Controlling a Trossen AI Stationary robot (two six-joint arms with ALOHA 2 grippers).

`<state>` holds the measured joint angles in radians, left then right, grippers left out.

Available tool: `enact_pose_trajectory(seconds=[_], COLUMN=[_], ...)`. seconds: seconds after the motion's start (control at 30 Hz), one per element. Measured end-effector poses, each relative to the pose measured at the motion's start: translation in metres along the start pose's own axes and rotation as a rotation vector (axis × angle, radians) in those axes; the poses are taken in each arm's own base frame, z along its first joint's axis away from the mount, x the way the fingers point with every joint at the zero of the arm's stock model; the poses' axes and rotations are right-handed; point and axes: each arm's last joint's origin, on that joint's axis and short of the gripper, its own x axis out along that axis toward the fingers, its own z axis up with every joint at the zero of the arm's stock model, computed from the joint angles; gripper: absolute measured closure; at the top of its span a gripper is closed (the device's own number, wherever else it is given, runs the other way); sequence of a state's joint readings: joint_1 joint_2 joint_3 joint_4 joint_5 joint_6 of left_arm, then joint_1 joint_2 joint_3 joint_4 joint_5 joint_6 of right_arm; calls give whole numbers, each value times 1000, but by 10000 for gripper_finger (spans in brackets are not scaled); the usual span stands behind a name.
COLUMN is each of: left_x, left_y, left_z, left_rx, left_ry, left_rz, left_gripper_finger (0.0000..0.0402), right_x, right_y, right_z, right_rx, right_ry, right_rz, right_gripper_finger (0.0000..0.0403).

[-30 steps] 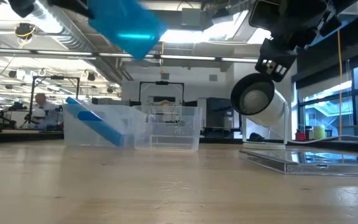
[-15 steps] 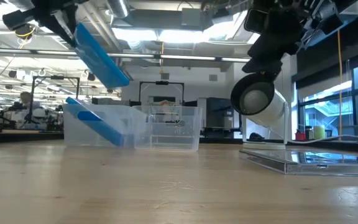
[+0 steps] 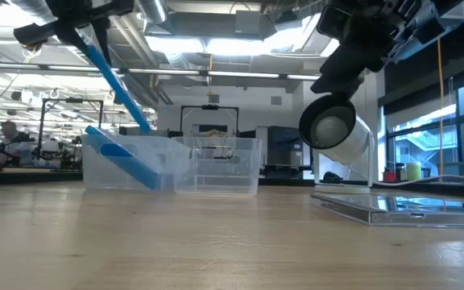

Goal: Pick & place jewel cases by type
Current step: Put the blue cd case into the left transparent bin

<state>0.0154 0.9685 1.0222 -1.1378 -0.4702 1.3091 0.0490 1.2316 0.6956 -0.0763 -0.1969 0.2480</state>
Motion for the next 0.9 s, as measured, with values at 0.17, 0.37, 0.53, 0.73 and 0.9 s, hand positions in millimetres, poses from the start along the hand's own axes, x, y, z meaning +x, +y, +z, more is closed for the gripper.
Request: enact_pose_trajectory(seconds=[0.17,0.37,0.53,0.73,0.9], left_x=[13,27,37,51,64], left_y=[7,14,19,29,33], left_z=[-4,-12,-17,-27,-33], left_rx=[91,38,70,128,130], left_ry=[41,-11,-12,17,3], left_rz=[-45,-92,-105,-87,-103], left_gripper_finger=[345,344,344,344,343], right_x=[0,0,0,-1,-1], right_y=[-2,-3,-3,-5,-6], right_z=[1,1,1,2,2], right_rx=[-18,-21,-25,-51,-56], right_ry=[-24,-29,-33,-45,-50], right_rz=[-77,-101,-116,-182,-207], right_gripper_finger=[236,236,236,236,236])
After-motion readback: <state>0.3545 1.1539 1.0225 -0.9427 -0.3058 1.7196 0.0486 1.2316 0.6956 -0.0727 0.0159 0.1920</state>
